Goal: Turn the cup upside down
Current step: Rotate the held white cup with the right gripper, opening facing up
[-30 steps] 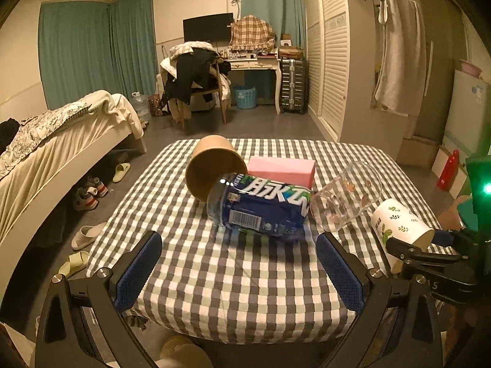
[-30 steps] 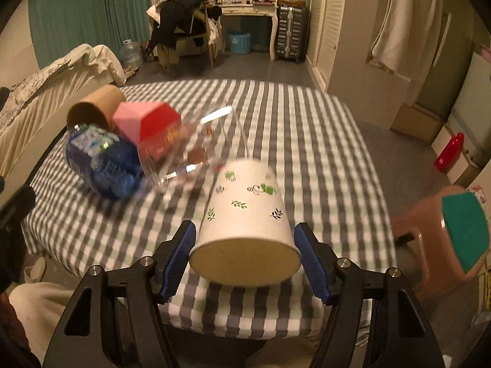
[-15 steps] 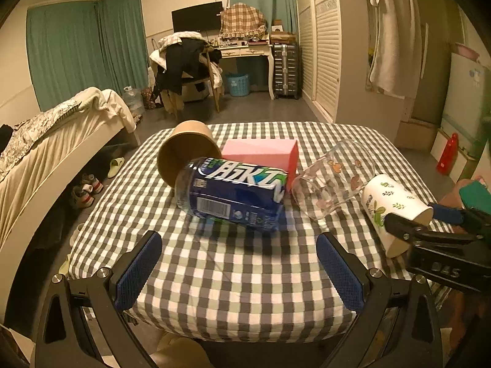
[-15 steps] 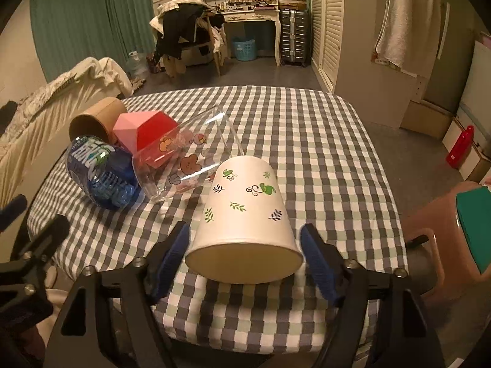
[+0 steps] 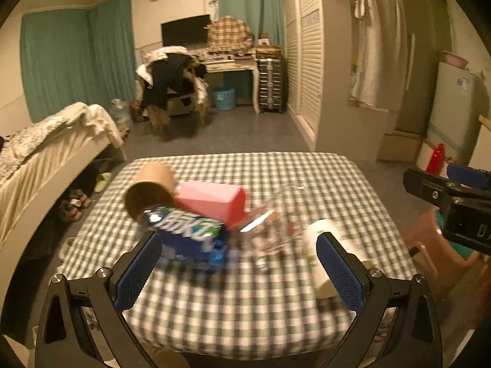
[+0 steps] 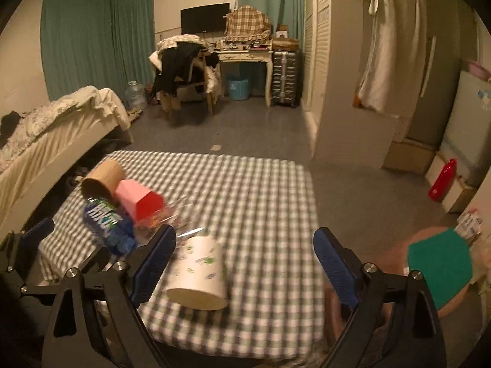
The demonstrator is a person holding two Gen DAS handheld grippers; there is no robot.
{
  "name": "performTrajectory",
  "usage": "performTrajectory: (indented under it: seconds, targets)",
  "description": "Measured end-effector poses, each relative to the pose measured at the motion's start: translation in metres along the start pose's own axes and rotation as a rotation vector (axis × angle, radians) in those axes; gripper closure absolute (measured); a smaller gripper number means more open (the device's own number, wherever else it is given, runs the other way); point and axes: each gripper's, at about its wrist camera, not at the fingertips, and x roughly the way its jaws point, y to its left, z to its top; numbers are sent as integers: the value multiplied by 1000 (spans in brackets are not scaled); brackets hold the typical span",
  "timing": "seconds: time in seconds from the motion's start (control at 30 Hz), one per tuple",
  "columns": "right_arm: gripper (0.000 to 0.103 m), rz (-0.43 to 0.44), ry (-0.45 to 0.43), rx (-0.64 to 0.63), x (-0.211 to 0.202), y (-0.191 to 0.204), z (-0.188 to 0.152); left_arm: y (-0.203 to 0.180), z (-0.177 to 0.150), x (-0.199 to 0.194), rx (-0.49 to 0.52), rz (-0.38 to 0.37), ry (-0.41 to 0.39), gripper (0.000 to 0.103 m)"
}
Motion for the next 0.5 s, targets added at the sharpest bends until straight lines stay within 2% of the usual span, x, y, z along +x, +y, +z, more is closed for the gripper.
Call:
performTrajectory:
  seconds: [0.13, 0.27, 0.5]
  targets:
    - [11, -88, -17, -3, -3, -17, -8, -20, 4, 12, 36, -22, 57, 0]
    - [11, -160, 45, 11, 14, -39, -24, -40, 7, 31, 73, -34, 126, 0]
    - [11, -160, 118, 70, 42, -64, -39, -60, 26, 59, 62, -118, 240, 0]
